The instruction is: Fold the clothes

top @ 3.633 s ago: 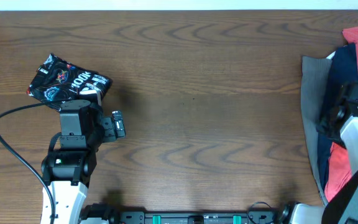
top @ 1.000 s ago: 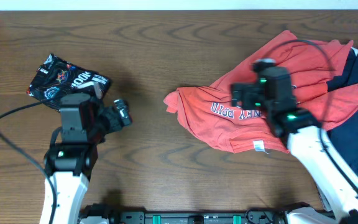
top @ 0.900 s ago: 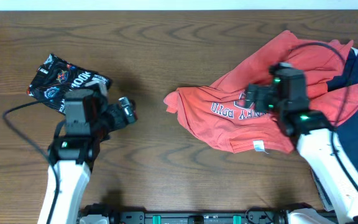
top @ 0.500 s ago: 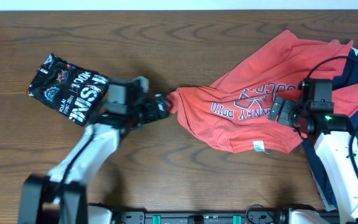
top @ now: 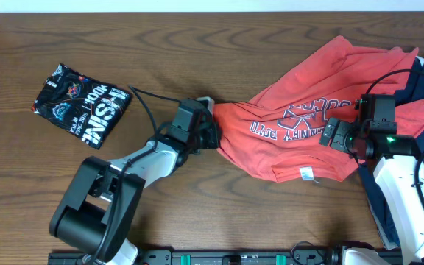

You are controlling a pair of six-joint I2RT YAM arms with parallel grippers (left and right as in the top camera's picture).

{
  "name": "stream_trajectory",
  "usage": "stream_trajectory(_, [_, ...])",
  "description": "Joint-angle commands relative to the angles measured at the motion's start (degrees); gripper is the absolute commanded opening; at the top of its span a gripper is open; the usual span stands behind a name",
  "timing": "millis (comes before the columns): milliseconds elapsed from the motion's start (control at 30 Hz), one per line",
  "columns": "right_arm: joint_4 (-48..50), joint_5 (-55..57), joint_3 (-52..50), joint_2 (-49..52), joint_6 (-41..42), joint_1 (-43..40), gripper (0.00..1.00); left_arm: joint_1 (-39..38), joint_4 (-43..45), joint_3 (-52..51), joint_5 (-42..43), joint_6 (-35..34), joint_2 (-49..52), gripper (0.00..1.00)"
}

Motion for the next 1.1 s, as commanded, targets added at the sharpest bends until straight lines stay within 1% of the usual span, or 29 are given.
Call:
stream_trajectory(0, [-0.04, 0.74, 0.11, -0.61, 0.37, -0.33, 0.99, 4.26, 0.33, 2.14, -8.04, 2.60, -4.04, 0.06])
stream_trajectory(133, [-0.02, 0.74, 0.11, -0.61, 0.39, -0.33, 0.99, 11.93, 0.33, 5.55, -14.29, 3.19, -9.51, 0.06])
stream_trajectory(233, [0.04, 0.72, 0.11, -0.61, 0.39, -0.33, 0.99, 18.40, -0.44, 11.39, -14.80, 5.86, -11.06, 0.06])
stream_trajectory(300, [0.02, 0.72, 0.11, -0.61, 0.39, -0.33, 0.99, 21.84, -3.32, 15.56, -14.80, 6.84, -10.91, 0.07])
stream_trajectory(333, [0.00, 0.72, 0.11, -0.61, 0.39, -0.33, 0.99, 23.02, -4.68, 16.90, -14.80, 7.15, -10.82, 0.14])
stream_trajectory(367, [-0.07, 0.70, 0.11, -0.61, 0.39, -0.33, 0.99, 24.61, -6.75, 18.56, -14.78, 7.32, -10.75, 0.27])
stream_trajectory(433, [-0.15, 0.70, 0.11, -0.61, 0.39, -0.33, 0.99, 26.45, -10.47, 19.82, -14.56, 7.32, -10.78, 0.64])
stream_trajectory(467, [-0.24, 0.70, 0.11, -0.61, 0.39, -0.33, 0.99, 26.93, -12.22, 19.93, -14.05, 7.30, -10.84, 0.74])
stream_trajectory(500, [-0.28, 0.70, 0.11, -0.61, 0.39, -0.33, 0.99, 27.30, -14.97, 19.91, -12.28, 7.28, -10.84, 0.82])
stream_trajectory(533, [-0.31, 0.70, 0.11, -0.59, 0.39, -0.33, 0.99, 27.32, -17.94, 19.91, -10.12, 7.30, -10.84, 0.96])
stream_trajectory(567, [-0.26, 0.70, 0.11, -0.59, 0.39, -0.33, 0.99, 27.10, -22.91, 19.91, -6.86, 7.23, -10.82, 0.98])
stream_trajectory(700, [-0.26, 0.72, 0.11, -0.59, 0.39, -0.33, 0.99, 24.59, -36.02, 19.89, 0.22, 5.88, -10.82, 0.98])
stream_trajectory(800, [-0.28, 0.70, 0.11, -0.59, 0.39, -0.33, 0.99, 20.94, -43.82, 19.32, 1.97, 3.52, -10.82, 0.98])
stream_trajectory(900, [-0.33, 0.70, 0.11, -0.59, 0.42, -0.33, 0.99, 16.57, -46.47, 17.57, 1.95, 2.34, -10.43, 0.98])
stream_trajectory(1067, [-0.85, 0.70, 0.11, -0.59, 0.39, -0.33, 0.99, 9.53, -44.22, 14.49, -1.09, -4.22, -7.37, 0.98])
